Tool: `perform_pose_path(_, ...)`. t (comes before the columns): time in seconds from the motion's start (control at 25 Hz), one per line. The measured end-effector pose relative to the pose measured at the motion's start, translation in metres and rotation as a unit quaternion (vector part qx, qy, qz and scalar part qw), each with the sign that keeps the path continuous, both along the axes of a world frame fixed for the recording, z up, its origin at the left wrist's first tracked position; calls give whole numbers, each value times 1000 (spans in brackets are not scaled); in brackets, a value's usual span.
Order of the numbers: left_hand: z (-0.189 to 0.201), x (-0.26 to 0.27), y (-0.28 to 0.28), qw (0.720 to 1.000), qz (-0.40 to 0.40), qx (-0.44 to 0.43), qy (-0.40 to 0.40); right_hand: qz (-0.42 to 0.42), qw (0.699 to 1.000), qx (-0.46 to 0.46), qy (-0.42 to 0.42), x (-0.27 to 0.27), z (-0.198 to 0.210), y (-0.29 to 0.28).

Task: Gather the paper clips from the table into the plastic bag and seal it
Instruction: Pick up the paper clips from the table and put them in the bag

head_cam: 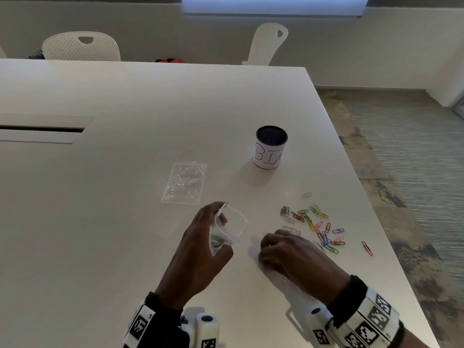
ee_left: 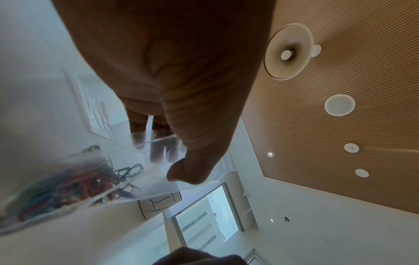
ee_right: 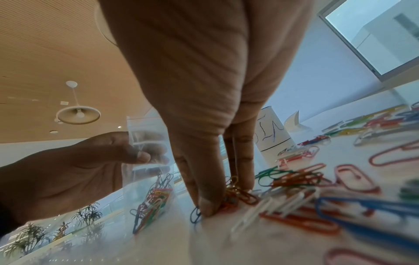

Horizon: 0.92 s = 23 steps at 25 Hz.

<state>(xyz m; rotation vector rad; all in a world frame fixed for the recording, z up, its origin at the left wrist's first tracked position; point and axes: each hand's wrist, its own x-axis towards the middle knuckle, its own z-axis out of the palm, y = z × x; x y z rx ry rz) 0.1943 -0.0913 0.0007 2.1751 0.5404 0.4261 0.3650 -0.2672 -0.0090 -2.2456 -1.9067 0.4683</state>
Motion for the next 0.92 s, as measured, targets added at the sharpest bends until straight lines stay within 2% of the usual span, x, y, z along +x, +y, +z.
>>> perform_pose_path(0.32,-2,-1,1,1000,1,4,5,-46,999,0,-21,-1,-2,0)
perform_pose_path(0.44,-3,-2,1,1000,1,2,4,-94,995,8,17,10,1,-1)
perform_pose_path(0.56,-4,-1,1,1000,1,-1,2,-155,982,48,95,22,6,-2)
perform_pose_path(0.64,-4,0,0,1000,-1,0,1,-203,954,109,192,25,15,0)
perform_pose_path(0.76,-5,1,0,1000,-6,0,0,-245,884,215,334,14,45,12)
perform_pose_path(0.84,-5,3,0,1000,-8,0,-1,-243,854,263,377,1,65,24)
perform_pose_path(0.92,-4,5,-1,1000,-9,2,0,-238,844,290,384,-10,76,37)
